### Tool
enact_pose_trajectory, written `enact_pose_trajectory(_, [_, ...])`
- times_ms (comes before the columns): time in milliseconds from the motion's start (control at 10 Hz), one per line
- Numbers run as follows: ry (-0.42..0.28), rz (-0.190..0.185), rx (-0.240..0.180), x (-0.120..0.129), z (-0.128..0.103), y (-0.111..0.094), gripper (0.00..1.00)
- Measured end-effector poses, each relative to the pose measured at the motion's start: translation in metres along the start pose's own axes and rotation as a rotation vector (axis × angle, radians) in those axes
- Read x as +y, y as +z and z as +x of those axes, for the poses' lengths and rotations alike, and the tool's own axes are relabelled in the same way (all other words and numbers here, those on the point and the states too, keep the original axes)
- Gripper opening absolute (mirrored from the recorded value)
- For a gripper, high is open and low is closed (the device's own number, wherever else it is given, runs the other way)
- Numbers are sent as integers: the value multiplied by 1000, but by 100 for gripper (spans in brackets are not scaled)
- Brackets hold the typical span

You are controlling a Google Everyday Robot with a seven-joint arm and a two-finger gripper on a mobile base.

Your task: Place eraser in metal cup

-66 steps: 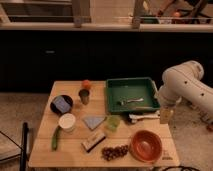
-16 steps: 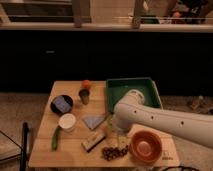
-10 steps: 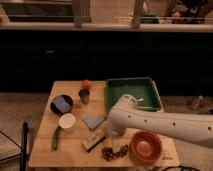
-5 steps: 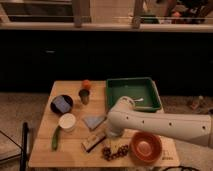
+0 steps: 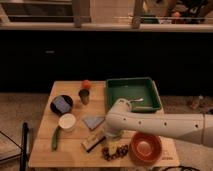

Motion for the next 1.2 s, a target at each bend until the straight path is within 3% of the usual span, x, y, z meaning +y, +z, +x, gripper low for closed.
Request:
enact_pose_trajectory(400, [-41, 15, -25, -10, -9, -13, 80])
enact_pose_trajectory(900, [-153, -6, -178, -25, -43, -4, 80])
enact_pose_trajectory(1200, [-188, -20, -241, -28, -53, 9, 80])
